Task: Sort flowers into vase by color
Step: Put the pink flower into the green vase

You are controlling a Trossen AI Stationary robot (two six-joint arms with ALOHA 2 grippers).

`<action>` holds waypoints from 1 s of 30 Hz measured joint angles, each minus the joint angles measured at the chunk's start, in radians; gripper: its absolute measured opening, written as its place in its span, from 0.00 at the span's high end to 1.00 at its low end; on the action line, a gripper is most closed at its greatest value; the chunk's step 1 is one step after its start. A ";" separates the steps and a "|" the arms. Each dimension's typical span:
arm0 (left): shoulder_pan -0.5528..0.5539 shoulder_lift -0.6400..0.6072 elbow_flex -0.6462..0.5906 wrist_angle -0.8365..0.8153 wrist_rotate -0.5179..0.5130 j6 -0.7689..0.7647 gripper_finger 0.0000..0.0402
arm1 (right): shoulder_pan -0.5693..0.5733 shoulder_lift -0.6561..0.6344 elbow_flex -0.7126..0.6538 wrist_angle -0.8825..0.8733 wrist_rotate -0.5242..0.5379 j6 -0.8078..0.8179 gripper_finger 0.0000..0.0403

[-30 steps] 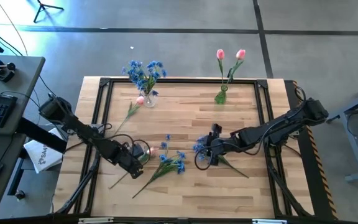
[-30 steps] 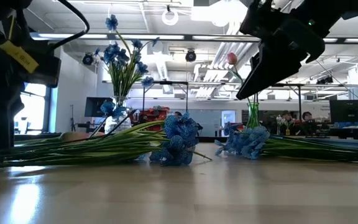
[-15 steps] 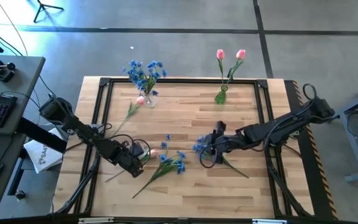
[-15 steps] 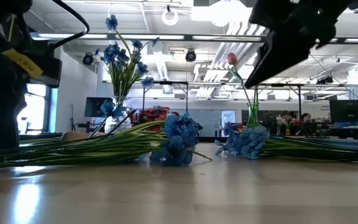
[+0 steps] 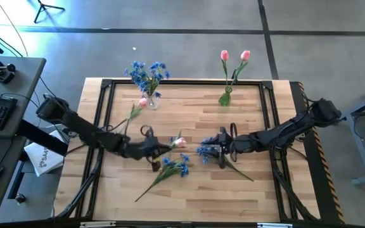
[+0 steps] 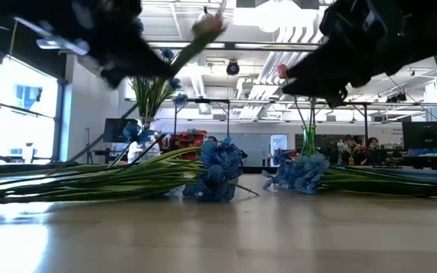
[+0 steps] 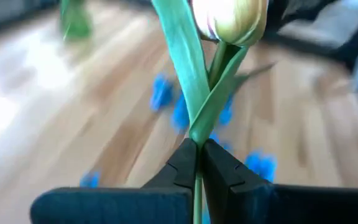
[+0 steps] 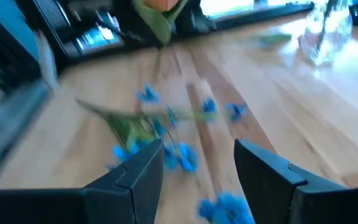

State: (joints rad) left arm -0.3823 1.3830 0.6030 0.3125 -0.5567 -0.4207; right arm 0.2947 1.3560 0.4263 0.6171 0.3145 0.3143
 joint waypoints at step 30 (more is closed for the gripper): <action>0.249 0.030 0.002 0.514 0.394 0.425 1.00 | -0.132 0.298 0.428 0.130 -0.071 -0.342 0.76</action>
State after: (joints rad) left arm -0.1329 1.4128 0.6052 0.8268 -0.1623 0.0048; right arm 0.1631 1.6539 0.8547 0.7469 0.2432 -0.0273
